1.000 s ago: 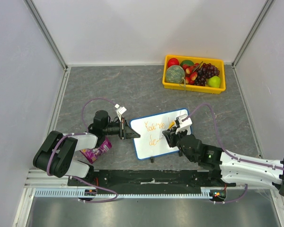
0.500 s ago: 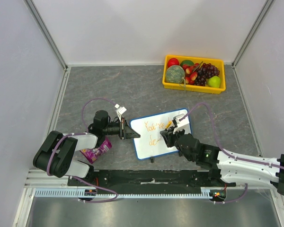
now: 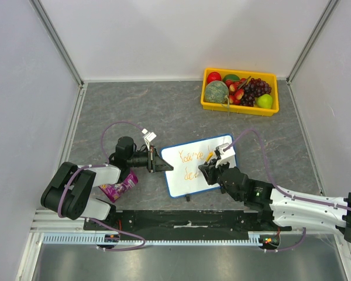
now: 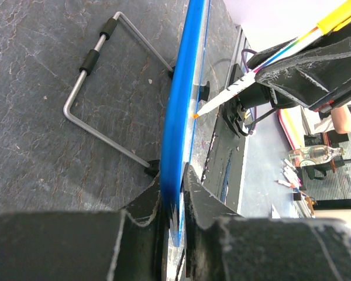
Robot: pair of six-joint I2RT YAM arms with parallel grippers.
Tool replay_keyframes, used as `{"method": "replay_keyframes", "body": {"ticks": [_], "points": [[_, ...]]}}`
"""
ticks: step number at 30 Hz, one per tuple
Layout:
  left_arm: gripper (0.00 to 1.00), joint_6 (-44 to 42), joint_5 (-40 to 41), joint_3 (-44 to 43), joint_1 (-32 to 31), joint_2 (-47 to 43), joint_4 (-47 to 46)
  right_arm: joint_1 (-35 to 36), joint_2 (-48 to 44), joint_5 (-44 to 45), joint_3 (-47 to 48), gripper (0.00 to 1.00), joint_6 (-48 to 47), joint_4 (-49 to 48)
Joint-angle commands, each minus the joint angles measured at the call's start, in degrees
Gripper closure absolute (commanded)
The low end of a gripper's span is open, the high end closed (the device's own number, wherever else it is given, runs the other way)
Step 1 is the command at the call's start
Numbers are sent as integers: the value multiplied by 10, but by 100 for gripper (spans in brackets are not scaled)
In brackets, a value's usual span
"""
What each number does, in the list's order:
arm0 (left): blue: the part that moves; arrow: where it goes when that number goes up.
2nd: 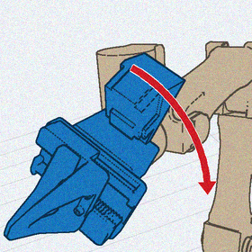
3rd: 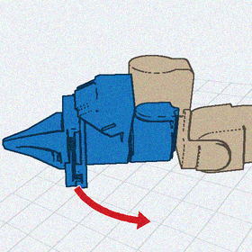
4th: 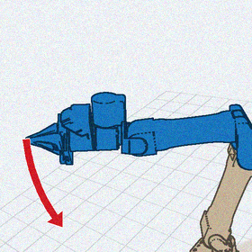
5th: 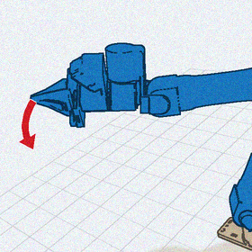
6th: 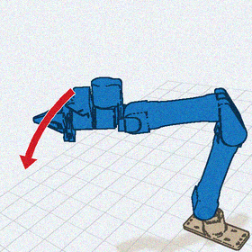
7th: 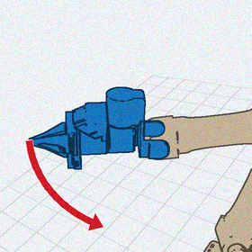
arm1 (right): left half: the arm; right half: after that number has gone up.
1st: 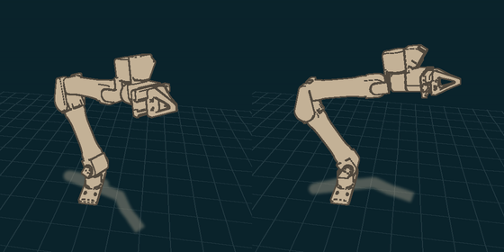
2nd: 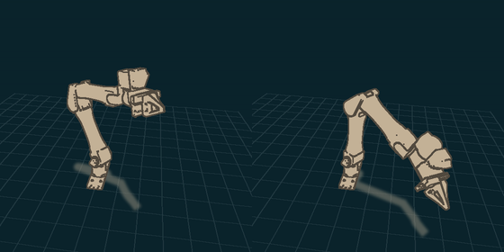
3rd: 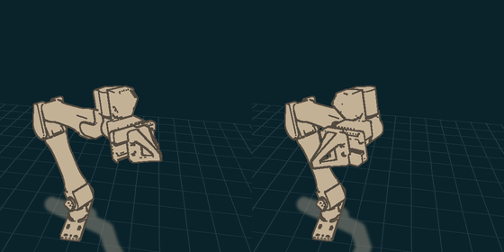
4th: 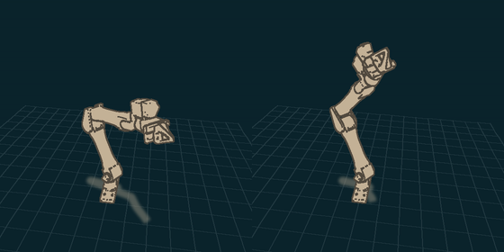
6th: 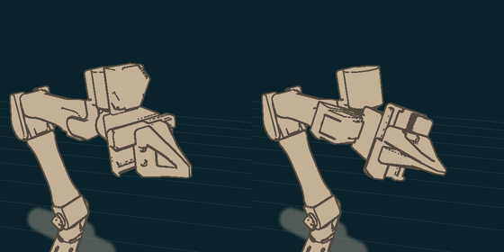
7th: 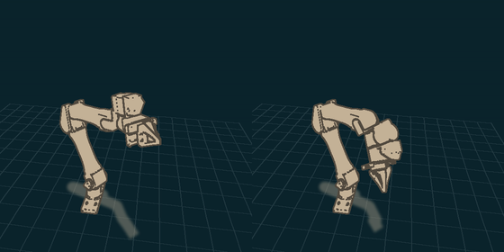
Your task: Write a sentence on the whiteboard
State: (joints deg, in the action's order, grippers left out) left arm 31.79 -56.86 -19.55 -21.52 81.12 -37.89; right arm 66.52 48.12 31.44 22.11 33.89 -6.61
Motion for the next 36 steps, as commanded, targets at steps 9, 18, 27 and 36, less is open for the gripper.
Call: {"method": "replay_keyframes", "body": {"ticks": [9, 18, 27, 36], "points": [[98, -51, 33, 3, -2, 12, 27, -4, -31, 50, -4, 100, -1, 42], [98, -51, 33, 2, -2, 12, 26, -4, -47, 55, 28, 100, -24, 40], [98, -52, 32, 2, -3, 12, 26, -8, -33, 69, 43, 100, -42, 30], [98, -51, 32, 2, -3, 13, 26, -11, -16, 63, 32, 100, -37, 19]]}}
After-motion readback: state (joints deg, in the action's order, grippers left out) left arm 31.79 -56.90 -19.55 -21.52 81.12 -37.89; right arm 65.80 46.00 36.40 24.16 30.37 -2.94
